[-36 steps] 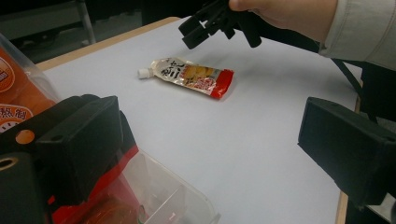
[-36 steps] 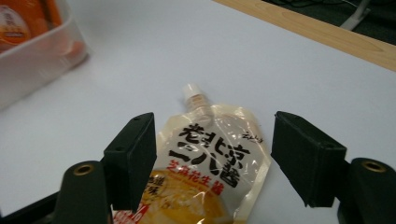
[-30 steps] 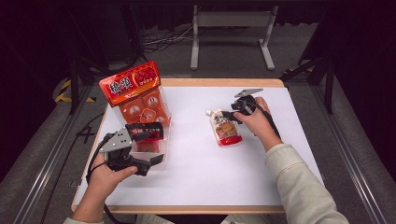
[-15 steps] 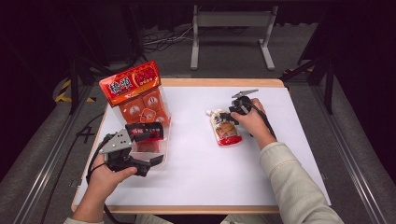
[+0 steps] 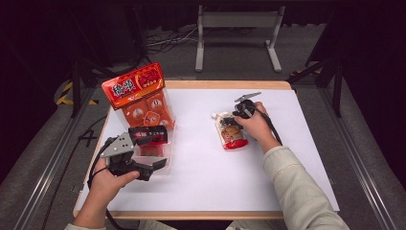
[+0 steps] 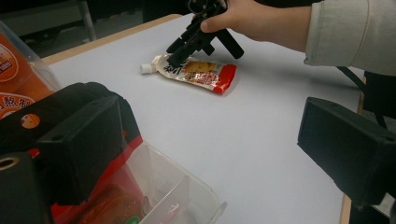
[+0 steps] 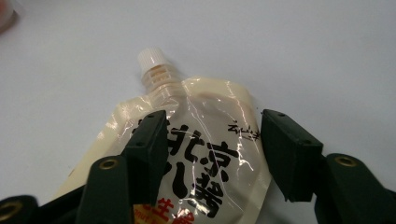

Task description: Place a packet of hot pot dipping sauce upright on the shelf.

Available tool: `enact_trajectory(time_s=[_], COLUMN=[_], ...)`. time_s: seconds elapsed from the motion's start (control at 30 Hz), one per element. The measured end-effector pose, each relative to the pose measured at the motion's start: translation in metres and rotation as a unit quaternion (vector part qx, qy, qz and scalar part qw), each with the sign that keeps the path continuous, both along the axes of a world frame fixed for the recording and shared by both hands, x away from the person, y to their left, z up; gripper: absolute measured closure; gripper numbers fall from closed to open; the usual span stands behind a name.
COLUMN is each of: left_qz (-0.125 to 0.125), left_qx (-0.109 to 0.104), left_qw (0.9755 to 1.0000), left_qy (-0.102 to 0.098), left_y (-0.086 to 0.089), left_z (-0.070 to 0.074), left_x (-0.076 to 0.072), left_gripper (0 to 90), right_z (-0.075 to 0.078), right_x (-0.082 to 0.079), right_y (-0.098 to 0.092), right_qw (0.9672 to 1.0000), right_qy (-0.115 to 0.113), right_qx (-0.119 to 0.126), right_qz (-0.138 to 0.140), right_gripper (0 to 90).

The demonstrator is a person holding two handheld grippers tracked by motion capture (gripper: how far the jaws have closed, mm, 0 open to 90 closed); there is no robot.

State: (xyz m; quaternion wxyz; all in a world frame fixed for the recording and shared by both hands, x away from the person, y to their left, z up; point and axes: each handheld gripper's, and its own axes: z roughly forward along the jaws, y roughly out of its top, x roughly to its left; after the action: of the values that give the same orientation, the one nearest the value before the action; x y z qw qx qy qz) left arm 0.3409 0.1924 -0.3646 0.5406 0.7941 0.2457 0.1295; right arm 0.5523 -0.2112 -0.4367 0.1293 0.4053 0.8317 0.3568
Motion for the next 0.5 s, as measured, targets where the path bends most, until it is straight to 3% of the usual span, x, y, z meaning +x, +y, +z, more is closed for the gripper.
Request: enact_trajectory(time_s=[0.07, 0.13, 0.23, 0.33, 0.5], left_qz=[0.0, -0.001, -0.001, -0.001, 0.007], left_qx=[-0.001, -0.001, -0.001, 0.002, -0.002], left_qw=[1.0, 1.0, 1.0, 1.0, 0.9999], left_qy=[0.002, 0.002, 0.002, 0.003, 0.008], left_y=[-0.0004, -0.0014, -0.0018, -0.0019, -0.0004], left_z=[-0.0002, -0.0003, 0.0, 0.0006, 0.0], left_x=[-0.0001, 0.0, 0.0001, 0.0005, 0.0013], left_gripper=[7.6, 7.6, 7.6, 7.6, 8.0], right_z=[0.0002, 0.0005, 0.0009, 0.0022, 0.002], right_x=[-0.0004, -0.0015, -0.0025, -0.0042, -0.0074], right_y=[-0.0002, -0.0009, -0.0016, -0.0011, -0.0004], right_qw=[1.0, 1.0, 0.9999, 0.9996, 0.9995], right_qy=[0.0, -0.002, -0.001, -0.005, -0.011], right_qx=[-0.002, -0.003, -0.008, -0.027, -0.031], right_qz=[-0.002, -0.005, -0.007, -0.004, 0.002], right_gripper=[50.1, 61.0, 66.2, 80.4, 87.5])
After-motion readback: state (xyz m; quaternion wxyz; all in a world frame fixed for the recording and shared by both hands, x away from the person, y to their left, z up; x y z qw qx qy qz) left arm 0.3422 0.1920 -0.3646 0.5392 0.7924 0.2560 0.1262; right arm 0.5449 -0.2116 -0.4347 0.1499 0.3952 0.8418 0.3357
